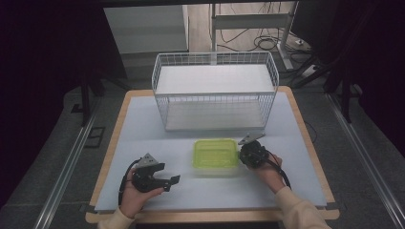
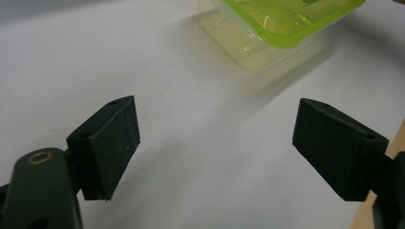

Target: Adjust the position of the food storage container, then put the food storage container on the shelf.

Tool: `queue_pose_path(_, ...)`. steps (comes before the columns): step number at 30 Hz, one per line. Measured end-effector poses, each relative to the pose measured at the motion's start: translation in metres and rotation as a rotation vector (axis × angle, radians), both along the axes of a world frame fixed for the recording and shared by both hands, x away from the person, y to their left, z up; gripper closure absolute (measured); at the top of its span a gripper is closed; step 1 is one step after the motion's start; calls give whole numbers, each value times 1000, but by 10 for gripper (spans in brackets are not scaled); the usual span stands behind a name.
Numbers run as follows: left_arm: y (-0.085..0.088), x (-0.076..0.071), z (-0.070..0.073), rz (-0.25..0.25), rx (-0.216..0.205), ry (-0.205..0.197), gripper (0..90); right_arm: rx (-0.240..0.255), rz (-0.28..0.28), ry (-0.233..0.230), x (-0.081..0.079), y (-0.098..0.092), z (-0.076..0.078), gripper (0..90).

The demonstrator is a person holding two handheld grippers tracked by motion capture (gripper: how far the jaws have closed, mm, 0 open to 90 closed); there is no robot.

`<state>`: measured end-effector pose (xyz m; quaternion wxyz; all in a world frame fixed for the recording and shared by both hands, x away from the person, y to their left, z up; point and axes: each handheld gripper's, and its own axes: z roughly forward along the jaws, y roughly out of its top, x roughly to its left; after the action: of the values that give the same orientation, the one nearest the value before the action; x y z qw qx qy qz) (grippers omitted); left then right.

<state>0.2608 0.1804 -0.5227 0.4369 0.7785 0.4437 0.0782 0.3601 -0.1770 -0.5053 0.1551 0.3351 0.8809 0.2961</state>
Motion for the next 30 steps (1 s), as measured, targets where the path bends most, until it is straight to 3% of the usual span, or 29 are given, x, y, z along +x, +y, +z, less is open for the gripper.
queue_pose_path(3, 2, 0, 0, 10, -3, -4, 162, -1, -12, -13, 0, -6, 2, 900)
queue_pose_path(10, 5, 2, 0, 26, -12, 1, 163, 54, -63, -16, 3, -28, 9, 895)
queue_pose_path(15, 6, 2, 3, 53, -19, -27, 174, 149, -77, -23, -6, -46, 17, 875)
queue_pose_path(19, 6, 6, 4, 74, -20, -25, 175, 262, -57, -1, -12, -58, 23, 785)
queue_pose_path(22, 4, 11, 7, 83, -20, -11, 174, 331, -68, 28, -10, -64, 25, 650)
queue_pose_path(26, 3, 18, 16, 93, -71, 3, 176, 359, -95, 16, -9, -67, 27, 515)
queue_pose_path(30, -1, 25, 23, 93, -100, 30, 184, 385, -97, 40, -7, -69, 26, 431)
